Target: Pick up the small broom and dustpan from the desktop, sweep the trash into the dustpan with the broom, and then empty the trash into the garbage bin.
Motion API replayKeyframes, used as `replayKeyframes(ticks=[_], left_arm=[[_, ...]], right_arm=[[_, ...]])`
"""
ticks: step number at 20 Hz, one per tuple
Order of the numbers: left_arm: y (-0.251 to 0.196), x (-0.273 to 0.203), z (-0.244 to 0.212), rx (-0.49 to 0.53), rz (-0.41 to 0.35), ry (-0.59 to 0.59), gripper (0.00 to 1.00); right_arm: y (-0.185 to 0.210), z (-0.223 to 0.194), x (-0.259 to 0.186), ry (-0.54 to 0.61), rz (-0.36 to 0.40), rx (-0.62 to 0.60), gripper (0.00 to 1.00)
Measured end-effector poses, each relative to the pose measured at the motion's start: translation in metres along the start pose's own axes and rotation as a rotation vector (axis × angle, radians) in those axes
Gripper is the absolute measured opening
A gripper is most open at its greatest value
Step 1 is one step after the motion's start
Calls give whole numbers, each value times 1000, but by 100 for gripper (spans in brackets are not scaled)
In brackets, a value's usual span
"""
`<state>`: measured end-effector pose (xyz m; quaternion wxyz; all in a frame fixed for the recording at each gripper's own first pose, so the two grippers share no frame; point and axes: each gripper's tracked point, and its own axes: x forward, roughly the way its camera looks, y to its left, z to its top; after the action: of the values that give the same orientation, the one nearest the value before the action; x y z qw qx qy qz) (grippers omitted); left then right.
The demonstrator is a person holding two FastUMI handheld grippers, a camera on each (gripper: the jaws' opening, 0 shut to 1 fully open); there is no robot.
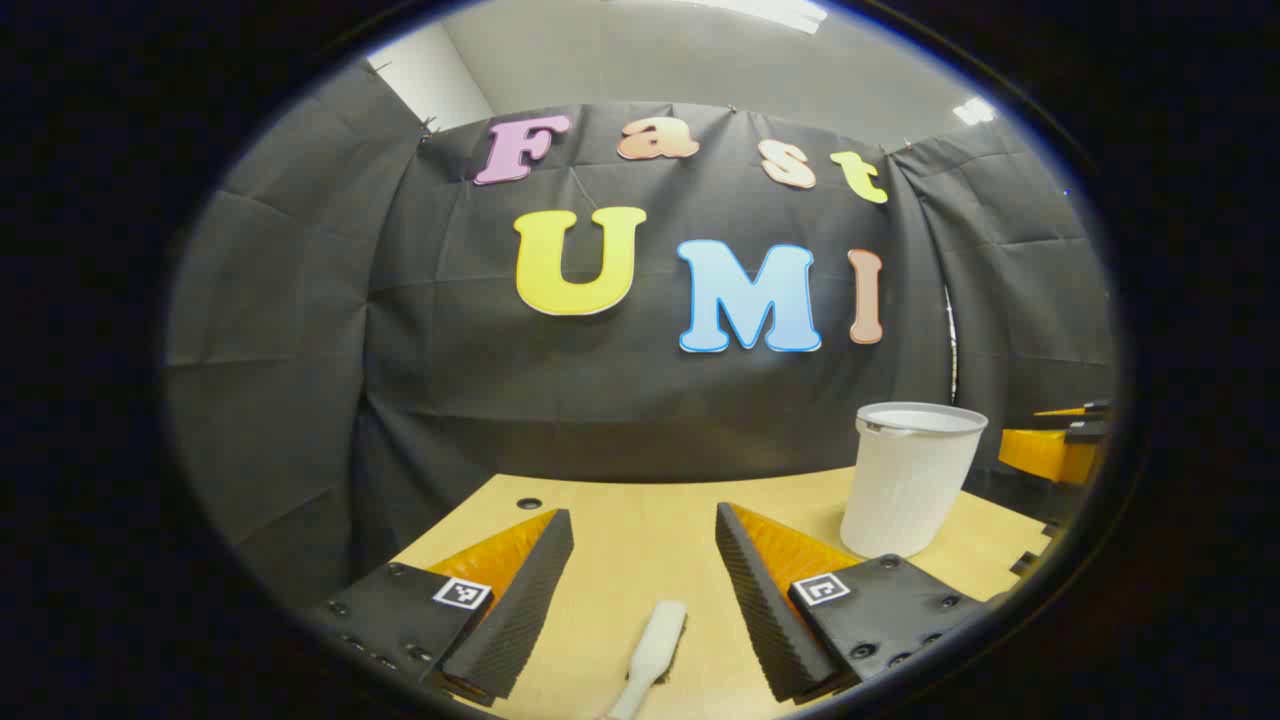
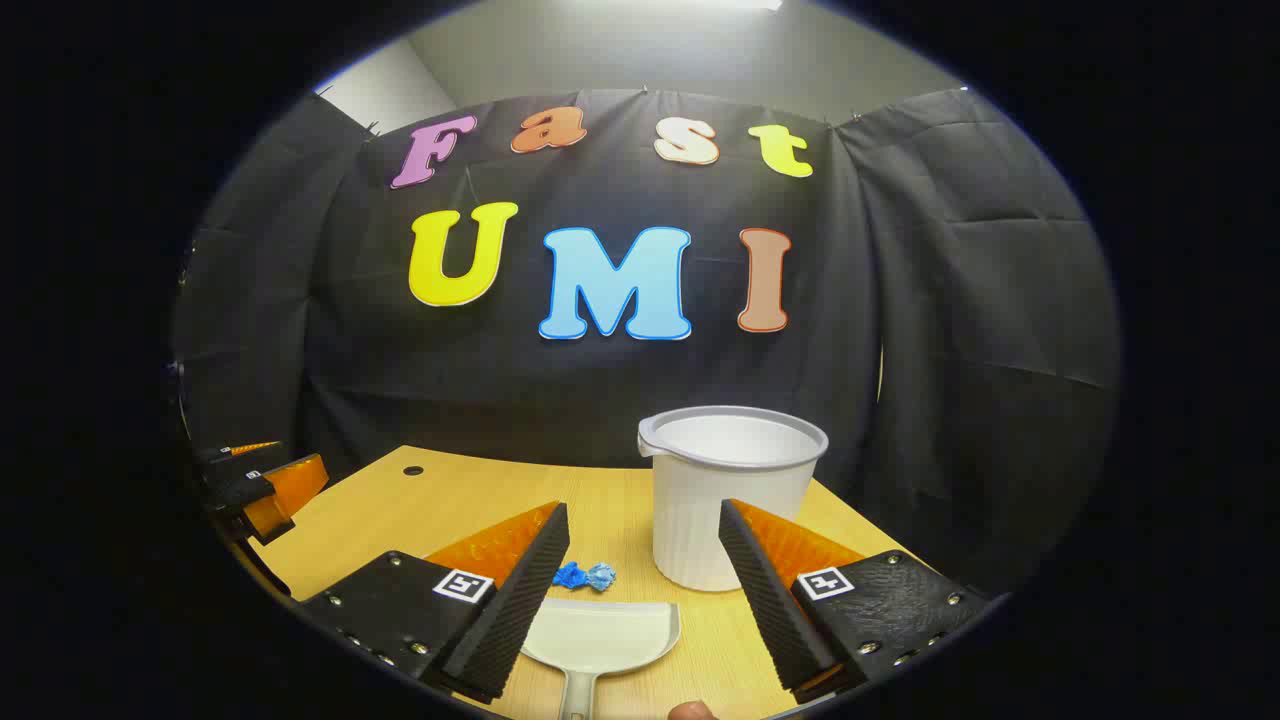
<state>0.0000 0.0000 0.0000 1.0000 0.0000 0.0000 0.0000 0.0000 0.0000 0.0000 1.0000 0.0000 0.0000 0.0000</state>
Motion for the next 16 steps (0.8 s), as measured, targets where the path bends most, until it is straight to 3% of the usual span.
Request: replayKeyframes(ticks=[9,16], left_arm=[[6,6,-15,-1,-14,43,93],[-2,9,-35,62,-46,96,94]], right_arm=[[11,-16,-2,54,15,-29,95],[17,-46,-4,154,19,-2,95]])
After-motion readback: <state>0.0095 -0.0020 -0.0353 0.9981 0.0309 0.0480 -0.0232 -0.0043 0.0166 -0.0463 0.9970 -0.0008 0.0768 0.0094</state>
